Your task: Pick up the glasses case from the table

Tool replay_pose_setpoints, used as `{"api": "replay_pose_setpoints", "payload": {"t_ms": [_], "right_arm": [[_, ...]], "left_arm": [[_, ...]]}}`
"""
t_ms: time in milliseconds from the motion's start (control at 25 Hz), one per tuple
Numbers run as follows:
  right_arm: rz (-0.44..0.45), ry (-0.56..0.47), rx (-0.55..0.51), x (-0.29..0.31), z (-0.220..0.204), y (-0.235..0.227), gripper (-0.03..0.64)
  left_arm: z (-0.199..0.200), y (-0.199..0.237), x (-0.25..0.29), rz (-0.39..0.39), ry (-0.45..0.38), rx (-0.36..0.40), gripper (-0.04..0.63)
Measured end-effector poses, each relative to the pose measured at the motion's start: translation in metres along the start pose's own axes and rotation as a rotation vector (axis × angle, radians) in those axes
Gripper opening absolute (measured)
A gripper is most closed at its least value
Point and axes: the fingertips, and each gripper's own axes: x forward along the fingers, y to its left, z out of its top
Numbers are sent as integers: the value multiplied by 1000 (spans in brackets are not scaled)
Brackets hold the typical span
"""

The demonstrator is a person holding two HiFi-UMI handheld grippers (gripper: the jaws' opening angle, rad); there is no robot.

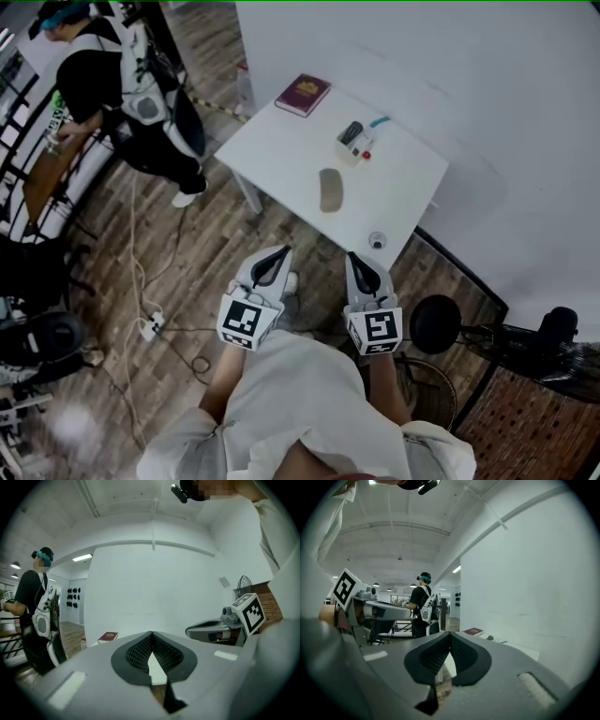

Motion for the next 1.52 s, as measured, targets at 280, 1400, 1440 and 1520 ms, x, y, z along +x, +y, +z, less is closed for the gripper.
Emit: {"api": "replay_pose_setpoints", "payload": {"t_ms": [280, 1400, 1440, 1520], "right_arm": [[-64, 41, 19, 64, -2, -28, 3], [-207, 317, 100, 180, -70, -91, 49], [-201, 328, 105, 184, -75, -94, 52], [-186, 355, 112, 191, -87, -98, 57]], "left_arm": [[-16, 54, 60, -63, 37, -19, 18], [-93, 121, 195, -285, 257, -99, 18], [-97, 120, 199, -287, 266, -102, 18], [-104, 118, 206, -288, 284, -103, 18]]}}
